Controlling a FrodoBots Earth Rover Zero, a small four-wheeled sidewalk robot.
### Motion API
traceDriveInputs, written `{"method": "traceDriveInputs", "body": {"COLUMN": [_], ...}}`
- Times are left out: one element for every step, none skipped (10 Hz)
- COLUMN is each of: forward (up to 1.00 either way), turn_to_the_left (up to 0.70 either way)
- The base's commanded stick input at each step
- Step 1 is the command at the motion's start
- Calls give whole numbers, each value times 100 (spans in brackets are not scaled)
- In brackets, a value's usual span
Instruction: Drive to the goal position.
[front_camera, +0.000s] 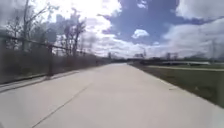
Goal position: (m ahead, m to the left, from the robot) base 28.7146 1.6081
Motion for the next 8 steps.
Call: {"method": "traceDriveInputs", "body": {"forward": [100, 100, 100, 100, 100, 100, 100, 100], "turn_to_the_left": [-27, -27, 0, 0, 0, 0, -9, -26]}}
